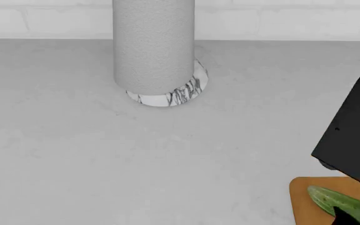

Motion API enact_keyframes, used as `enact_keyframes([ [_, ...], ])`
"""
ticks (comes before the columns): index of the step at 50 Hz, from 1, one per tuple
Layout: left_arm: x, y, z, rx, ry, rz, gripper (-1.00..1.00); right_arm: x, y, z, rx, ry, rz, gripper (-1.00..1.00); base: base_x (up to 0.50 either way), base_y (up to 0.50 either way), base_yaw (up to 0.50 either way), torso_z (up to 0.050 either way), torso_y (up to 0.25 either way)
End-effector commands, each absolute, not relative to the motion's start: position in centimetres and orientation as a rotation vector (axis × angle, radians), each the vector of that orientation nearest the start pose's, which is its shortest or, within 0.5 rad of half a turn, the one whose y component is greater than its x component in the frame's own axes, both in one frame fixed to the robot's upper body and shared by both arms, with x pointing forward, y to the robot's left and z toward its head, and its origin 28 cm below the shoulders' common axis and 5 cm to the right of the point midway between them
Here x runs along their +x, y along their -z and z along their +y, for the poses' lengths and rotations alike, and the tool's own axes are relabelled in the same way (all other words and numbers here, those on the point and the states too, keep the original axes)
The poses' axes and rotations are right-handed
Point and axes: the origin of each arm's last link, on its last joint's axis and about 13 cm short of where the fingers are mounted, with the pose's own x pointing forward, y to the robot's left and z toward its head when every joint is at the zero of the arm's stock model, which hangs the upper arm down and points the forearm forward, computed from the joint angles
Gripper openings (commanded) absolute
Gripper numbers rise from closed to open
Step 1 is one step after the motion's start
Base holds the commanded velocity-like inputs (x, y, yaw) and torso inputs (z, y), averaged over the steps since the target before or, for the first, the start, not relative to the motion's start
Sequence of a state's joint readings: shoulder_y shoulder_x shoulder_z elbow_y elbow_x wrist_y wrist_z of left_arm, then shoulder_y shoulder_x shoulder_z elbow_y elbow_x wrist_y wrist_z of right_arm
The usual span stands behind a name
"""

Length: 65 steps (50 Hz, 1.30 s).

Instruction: Place the cucumber and the lemon on separate cutting boards.

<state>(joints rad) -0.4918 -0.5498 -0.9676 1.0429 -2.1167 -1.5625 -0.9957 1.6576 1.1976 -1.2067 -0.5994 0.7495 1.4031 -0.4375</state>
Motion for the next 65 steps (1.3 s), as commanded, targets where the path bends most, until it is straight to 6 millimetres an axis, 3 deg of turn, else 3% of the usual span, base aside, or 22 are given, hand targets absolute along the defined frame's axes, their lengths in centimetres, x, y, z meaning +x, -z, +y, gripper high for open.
enact_keyframes([
  [1, 10.7, -23.4, 26.6, 0.043, 0.100, -0.197, 1.00, 19.8, -32.4, -20.9, -0.859, -0.360, 0.333, 1.00, 0.00, 0.00, 0.00, 0.000, 0.000],
  [5, 10.3, -24.3, 26.2, 0.013, 0.200, -0.214, 1.00, 18.8, -33.4, -19.7, -0.728, -0.332, 0.170, 1.00, 0.00, 0.00, 0.00, 0.000, 0.000],
  [8, 9.5, -26.3, 25.7, -0.050, 0.362, -0.186, 1.00, 18.2, -33.2, -19.4, -0.698, -0.321, 0.105, 1.00, 0.00, 0.00, 0.00, 0.000, 0.000],
  [10, 9.0, -28.0, 25.1, 0.044, 0.463, -0.158, 1.00, 18.7, -33.2, -19.7, -0.676, -0.305, 0.095, 1.00, 0.00, 0.00, 0.00, 0.000, 0.000],
  [13, 7.8, -30.2, 24.7, 0.026, 0.550, -0.115, 1.00, 18.9, -34.1, -19.9, -0.595, -0.320, 0.033, 1.00, 0.00, 0.00, 0.00, 0.000, 0.000],
  [15, 6.7, -30.9, 24.4, -0.111, 0.652, -0.063, 1.00, 19.0, -34.1, -19.8, -0.543, -0.327, 0.014, 1.00, 0.00, 0.00, 0.00, 0.000, 0.000],
  [18, 6.3, -30.6, 24.6, -0.035, 0.668, -0.006, 1.00, 18.8, -34.0, -19.5, -0.558, -0.337, -0.017, 1.00, 0.00, 0.00, 0.00, 0.000, 0.000],
  [21, 5.8, -30.1, 25.1, -0.080, 0.634, 0.059, 1.00, 18.6, -34.5, -19.3, -0.533, -0.349, -0.038, 1.00, 0.00, 0.00, 0.00, 0.000, 0.000],
  [24, 5.2, -30.4, 25.5, -0.310, 0.602, 0.172, 1.00, 18.6, -34.5, -19.2, -0.548, -0.358, -0.048, 1.00, 0.00, 0.00, 0.00, 0.000, 0.000],
  [26, 4.7, -30.6, 25.6, -0.169, 0.651, 0.136, 1.00, 18.6, -34.2, -19.2, -0.552, -0.363, -0.045, 1.00, 0.00, 0.00, 0.00, 0.000, 0.000],
  [29, 4.7, -30.3, 25.7, -0.193, 0.703, 0.183, 1.00, 18.4, -33.7, -19.2, -0.559, -0.370, -0.034, 1.00, 0.00, 0.00, 0.00, 0.000, 0.000],
  [39, 5.4, -27.9, 25.7, -0.044, 0.637, 0.233, 1.00, 18.1, -33.1, -19.2, -0.551, -0.361, -0.015, 1.00, 0.00, 0.00, 0.00, 0.000, 0.000],
  [40, 5.3, -27.3, 25.8, 0.045, 0.617, 0.245, 1.00, 18.0, -33.0, -19.1, -0.554, -0.365, -0.016, 1.00, 0.00, 0.00, 0.00, 0.000, 0.000],
  [44, 4.8, -26.3, 26.1, 0.032, 0.566, 0.355, 1.00, 17.6, -32.7, -18.9, -0.582, -0.377, -0.009, 1.00, 0.00, 0.00, 0.00, 0.000, 0.000],
  [57, 4.9, -25.8, 25.9, 0.013, 0.581, 0.406, 1.00, 17.3, -32.1, -19.7, -0.571, -0.357, -0.017, 1.00, 0.00, 0.00, 0.00, 0.000, 0.000],
  [65, 5.6, -25.0, 25.8, 0.034, 0.505, 0.399, 1.00, 17.2, -31.6, -19.6, -0.570, -0.363, -0.006, 1.00, 0.00, 0.00, 0.00, 0.000, 0.000],
])
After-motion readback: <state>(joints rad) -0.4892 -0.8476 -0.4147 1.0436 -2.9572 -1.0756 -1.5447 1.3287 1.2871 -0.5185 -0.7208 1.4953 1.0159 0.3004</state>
